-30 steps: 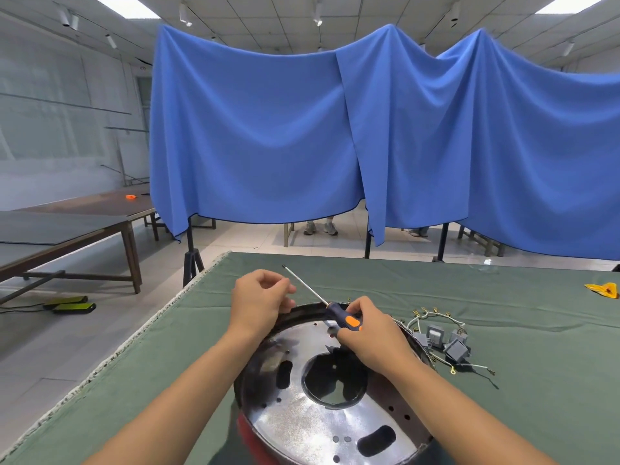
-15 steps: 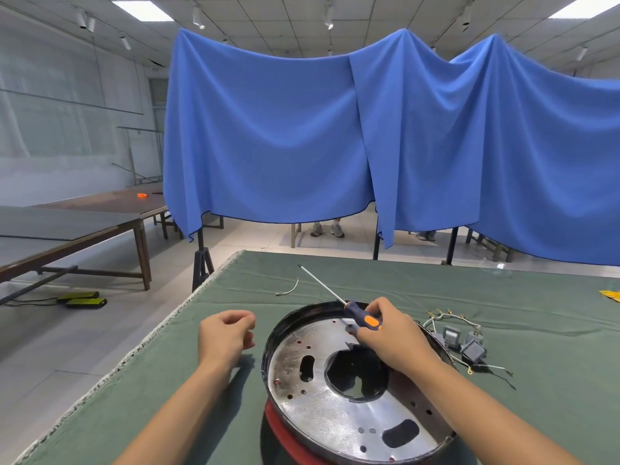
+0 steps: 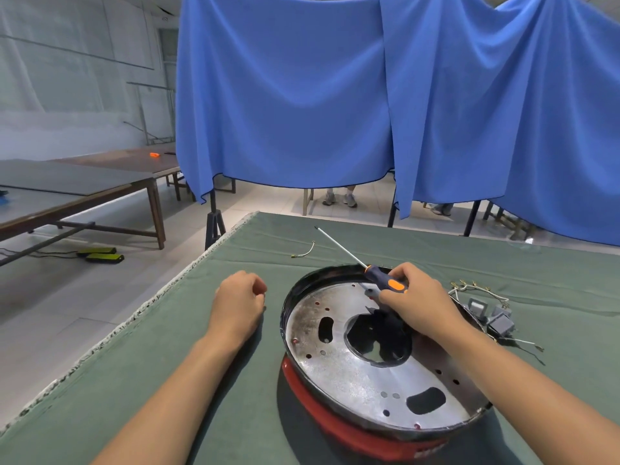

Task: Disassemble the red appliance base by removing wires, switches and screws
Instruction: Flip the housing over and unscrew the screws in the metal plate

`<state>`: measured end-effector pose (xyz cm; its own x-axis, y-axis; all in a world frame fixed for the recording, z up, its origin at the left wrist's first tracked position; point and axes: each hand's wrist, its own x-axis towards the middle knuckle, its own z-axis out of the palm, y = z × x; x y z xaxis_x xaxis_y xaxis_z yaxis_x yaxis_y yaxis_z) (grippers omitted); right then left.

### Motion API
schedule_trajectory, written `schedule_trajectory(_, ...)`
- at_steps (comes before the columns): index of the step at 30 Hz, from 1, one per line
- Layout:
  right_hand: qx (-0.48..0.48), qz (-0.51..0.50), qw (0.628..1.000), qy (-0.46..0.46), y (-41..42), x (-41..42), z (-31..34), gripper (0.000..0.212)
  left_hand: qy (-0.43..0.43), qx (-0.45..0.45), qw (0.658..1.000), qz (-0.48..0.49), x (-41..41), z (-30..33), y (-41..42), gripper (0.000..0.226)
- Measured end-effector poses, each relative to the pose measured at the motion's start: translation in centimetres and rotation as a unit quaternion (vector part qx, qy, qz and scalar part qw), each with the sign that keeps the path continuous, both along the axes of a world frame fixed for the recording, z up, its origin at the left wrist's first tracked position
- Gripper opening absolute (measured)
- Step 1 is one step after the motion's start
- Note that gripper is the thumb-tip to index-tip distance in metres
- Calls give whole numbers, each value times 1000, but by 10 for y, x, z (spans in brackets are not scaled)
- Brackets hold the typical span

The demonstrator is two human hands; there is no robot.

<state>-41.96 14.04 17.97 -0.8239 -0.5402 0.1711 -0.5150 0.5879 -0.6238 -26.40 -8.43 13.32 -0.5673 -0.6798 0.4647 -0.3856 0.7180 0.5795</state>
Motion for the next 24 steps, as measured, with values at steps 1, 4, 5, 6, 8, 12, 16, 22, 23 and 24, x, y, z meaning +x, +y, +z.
schedule_trajectory(1,0,1,1000,-1,0,0,0,21,-37,-20,999,-10,-1,-1,0,15)
schedule_trajectory(4,-3,8,1000,-2,0,1,0,21,-131,-78,988,-29,-3,-2,1,22)
schedule_trajectory(5,-6,10,1000,-3,1,1,0,20,-145,-87,985,-31,-4,-3,1,24)
schedule_trajectory(6,-8,11,1000,-4,1,1,0,20,-152,-93,983,-33,-5,-3,1,26)
schedule_trajectory(8,-10,12,1000,-7,1,2,1,20,-156,-98,982,-33,-6,-4,3,26)
schedule_trajectory(12,-11,13,1000,-10,2,3,1,20,-98,-60,993,-24,-4,-5,4,26)
schedule_trajectory(16,-4,13,1000,-11,2,3,2,21,60,8,998,-15,-1,13,14,23)
schedule_trajectory(22,-9,7,1000,8,4,7,9,13,68,328,934,-127,-11,52,45,23)
schedule_trajectory(23,-26,8,1000,3,6,8,11,12,43,343,928,-140,-12,54,49,26)
schedule_trajectory(24,-53,16,998,-9,7,8,13,12,27,355,922,-150,-13,56,52,25)
